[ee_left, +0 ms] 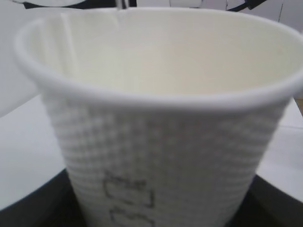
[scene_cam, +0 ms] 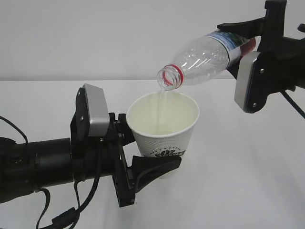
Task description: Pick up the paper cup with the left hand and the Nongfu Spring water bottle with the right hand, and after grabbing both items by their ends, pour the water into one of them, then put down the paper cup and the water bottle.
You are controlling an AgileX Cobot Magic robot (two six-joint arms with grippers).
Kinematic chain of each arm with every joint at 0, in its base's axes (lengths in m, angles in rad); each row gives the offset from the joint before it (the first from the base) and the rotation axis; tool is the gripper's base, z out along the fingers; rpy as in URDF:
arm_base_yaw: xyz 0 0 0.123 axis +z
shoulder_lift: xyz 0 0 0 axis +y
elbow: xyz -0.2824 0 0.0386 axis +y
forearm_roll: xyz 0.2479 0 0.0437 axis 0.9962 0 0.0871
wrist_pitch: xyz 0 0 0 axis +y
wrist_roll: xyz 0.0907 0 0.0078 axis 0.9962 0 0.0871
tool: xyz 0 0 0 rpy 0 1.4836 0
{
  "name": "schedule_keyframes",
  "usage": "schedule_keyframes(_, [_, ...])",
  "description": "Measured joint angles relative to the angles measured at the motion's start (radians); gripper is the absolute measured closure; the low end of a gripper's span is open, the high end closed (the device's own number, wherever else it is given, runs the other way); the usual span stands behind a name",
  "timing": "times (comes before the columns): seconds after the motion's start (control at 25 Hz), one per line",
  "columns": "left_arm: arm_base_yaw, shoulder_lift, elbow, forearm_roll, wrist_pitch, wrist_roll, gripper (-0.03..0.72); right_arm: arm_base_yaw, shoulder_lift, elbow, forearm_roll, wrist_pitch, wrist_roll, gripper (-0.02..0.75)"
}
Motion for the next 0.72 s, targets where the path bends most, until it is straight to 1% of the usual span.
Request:
schedule_keyframes(0.2, [0.0,0.0,0.0,-0.015,0.0,0.0,0.156,0.0,0.0,0.0,0.0,-0.036,-0.002,0.29])
schedule_keyframes(0.72, [0.0,0.0,0.0,-0.017,0.0,0.0,0.156,0.0,0.0,0.0,0.0,-0.036,-0.012,0.29])
